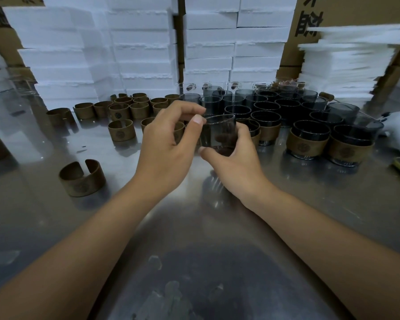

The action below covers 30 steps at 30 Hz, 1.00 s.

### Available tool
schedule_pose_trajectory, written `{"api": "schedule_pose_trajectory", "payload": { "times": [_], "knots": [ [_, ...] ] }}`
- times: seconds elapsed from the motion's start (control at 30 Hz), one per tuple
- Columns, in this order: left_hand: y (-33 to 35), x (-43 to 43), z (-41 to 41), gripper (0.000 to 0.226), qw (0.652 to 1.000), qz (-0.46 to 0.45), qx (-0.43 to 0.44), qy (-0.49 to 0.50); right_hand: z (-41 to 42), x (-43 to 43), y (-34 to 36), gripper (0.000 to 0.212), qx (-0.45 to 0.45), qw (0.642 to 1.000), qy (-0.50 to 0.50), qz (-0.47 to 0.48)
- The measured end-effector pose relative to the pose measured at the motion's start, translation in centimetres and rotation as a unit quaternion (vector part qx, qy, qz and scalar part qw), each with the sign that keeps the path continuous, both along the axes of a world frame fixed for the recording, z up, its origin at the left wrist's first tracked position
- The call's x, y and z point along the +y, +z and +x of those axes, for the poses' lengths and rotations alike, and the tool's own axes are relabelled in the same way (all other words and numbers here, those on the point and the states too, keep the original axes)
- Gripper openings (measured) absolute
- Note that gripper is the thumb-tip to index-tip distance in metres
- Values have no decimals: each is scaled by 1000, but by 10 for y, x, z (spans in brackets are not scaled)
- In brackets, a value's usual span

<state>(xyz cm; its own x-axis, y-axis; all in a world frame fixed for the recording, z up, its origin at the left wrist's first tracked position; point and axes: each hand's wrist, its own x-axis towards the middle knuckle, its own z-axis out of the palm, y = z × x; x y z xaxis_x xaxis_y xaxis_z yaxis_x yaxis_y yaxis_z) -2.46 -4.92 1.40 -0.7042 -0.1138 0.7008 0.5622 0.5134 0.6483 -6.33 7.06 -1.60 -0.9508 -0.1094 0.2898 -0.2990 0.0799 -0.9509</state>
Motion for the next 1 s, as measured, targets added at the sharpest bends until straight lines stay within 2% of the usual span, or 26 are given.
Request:
{"api": "schedule_pose_trajectory", "payload": {
  "times": [0.13,0.3,0.5,0.6,0.83,1.0],
  "knots": [
    [-3,-2,-5,16,999,-16,-29,29,2,0,1,55,2,1000,2,2],
    [-4,-1,-4,24,999,2,-48,-2,3,0,2,56,-1,1000,8,2],
    [-6,1,-8,78,973,95,-190,-88,5,0,1,55,21,1000,14,4],
    [-8,0,-10,72,964,97,-215,-119,5,1,0,60,52,998,36,22],
    [-11,-3,-13,36,968,112,-200,-105,1,0,-4,69,59,996,57,22],
    [-11,-7,-16,42,977,126,-169,-39,2,-2,-3,82,56,995,47,69]
  ]
}}
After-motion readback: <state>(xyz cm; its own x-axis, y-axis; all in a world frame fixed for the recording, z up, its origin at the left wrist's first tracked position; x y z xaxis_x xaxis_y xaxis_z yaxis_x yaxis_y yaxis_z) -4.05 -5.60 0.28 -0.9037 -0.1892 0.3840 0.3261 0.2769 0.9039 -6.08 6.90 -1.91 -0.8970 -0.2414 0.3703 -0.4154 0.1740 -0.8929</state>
